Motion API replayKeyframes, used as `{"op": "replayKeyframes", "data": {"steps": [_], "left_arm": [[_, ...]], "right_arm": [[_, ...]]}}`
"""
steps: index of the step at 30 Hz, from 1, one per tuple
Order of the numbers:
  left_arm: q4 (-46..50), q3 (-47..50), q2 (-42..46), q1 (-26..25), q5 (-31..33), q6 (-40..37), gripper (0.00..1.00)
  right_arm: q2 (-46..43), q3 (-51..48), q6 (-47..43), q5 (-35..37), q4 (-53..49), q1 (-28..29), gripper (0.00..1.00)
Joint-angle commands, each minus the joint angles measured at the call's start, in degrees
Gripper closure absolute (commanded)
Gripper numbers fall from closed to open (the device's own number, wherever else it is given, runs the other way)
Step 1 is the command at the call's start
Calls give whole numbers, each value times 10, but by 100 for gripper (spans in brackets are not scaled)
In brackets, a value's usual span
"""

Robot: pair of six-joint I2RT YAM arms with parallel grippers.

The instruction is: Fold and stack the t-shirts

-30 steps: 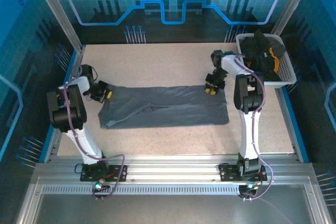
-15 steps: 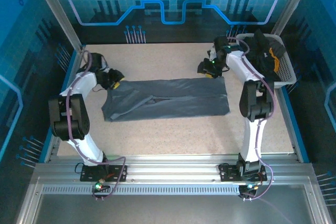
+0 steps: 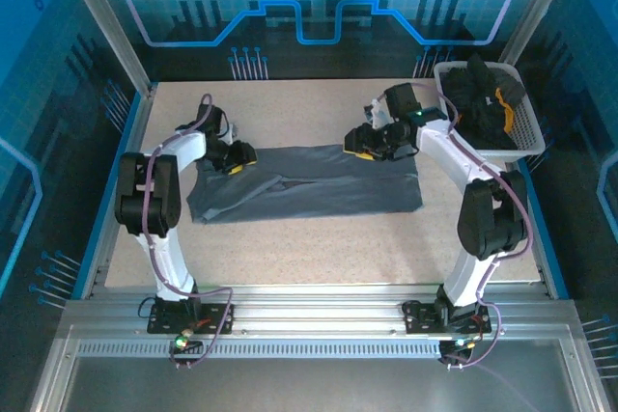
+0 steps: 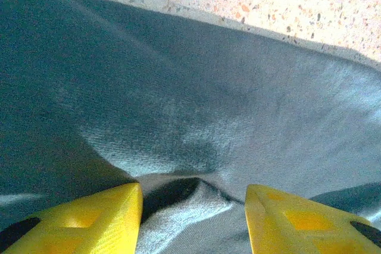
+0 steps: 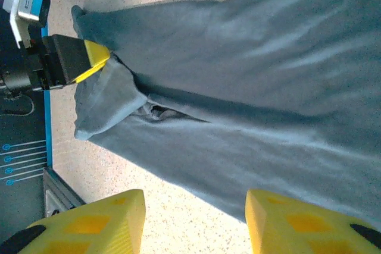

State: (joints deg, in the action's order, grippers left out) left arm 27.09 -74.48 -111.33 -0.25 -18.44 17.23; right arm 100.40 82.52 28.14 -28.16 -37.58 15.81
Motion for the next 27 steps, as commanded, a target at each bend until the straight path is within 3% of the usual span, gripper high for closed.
{"op": "replayKeyframes", "data": {"steps": [1,12,22,27], "left_arm": [[2,-3,-4,-4,19,-42,50],[-6,15,1,-23,30,-52,51],[-22,58,61,-33,41,-20,98],[-9,86,117,-40,34,24,100]], "right_arm": [[-36,-20,16,-24,22,9,51],[-37,-24,22,-29,25,28,51],[-44,-31,24,-23,23,33,51],[-51,-41,22,-18,23,33,51]]}}
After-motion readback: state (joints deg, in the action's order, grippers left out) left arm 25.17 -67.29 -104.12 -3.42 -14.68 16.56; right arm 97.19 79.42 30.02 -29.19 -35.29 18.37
